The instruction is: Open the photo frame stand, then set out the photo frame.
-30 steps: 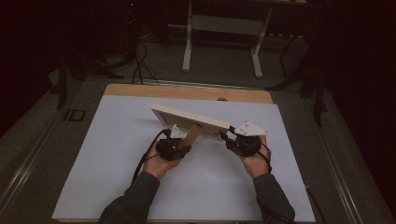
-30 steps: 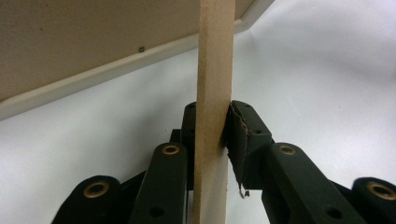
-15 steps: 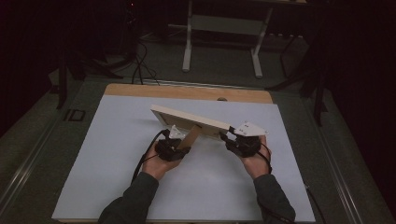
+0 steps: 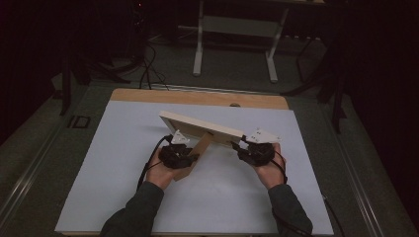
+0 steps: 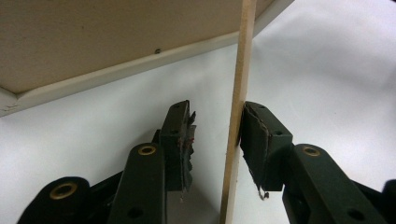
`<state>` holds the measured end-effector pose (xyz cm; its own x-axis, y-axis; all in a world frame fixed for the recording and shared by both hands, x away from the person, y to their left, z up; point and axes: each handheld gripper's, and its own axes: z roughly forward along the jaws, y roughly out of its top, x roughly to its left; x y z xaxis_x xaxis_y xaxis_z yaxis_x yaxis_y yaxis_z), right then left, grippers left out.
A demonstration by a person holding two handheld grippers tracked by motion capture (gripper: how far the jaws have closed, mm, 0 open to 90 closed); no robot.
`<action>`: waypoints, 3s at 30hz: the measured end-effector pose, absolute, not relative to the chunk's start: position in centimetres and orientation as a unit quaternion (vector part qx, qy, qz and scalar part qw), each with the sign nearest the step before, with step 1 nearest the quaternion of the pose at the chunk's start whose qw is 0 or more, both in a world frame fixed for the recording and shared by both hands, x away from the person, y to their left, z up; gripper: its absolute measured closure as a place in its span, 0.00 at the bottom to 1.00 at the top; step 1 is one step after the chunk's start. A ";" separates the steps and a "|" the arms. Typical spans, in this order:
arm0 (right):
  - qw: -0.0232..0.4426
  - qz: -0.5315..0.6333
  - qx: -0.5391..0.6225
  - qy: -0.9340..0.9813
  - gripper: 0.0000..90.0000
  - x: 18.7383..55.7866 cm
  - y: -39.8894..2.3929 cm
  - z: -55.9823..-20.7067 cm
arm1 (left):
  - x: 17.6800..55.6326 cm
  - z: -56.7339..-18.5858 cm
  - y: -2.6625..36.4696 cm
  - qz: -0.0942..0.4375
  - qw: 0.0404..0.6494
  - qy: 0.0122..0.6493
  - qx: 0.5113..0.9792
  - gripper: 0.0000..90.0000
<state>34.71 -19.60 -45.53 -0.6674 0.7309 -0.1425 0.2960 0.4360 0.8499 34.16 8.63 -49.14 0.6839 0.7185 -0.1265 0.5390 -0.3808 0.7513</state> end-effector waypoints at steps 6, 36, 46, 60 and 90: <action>0.245 0.424 0.318 0.812 0.62 34.8 -19.7 -45.4 | 34.1 -49.0 9.1 0.109 0.415 0.377 0.821 0.69; 0.187 0.404 0.314 0.839 0.66 34.6 -20.7 -46.3 | 32.5 -45.7 13.2 0.117 0.476 0.411 0.769 0.71; 0.199 0.399 0.344 0.826 0.93 35.2 -22.0 -46.8 | 33.4 -44.3 14.5 0.142 0.480 0.441 0.745 0.70; 0.195 0.451 0.388 0.780 1.00 36.9 -21.9 -45.3 | 34.9 -43.5 14.4 0.171 0.474 0.457 0.733 0.94; 0.145 0.492 0.382 0.768 1.00 38.2 -21.1 -43.7 | 36.1 -43.3 13.1 0.181 0.462 0.480 0.723 1.00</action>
<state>38.22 -21.05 -43.69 -0.6655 0.7305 0.1532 0.4448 0.2233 0.8674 36.14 13.08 -43.33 0.4740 0.8617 -0.1811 0.5263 -0.1124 0.8429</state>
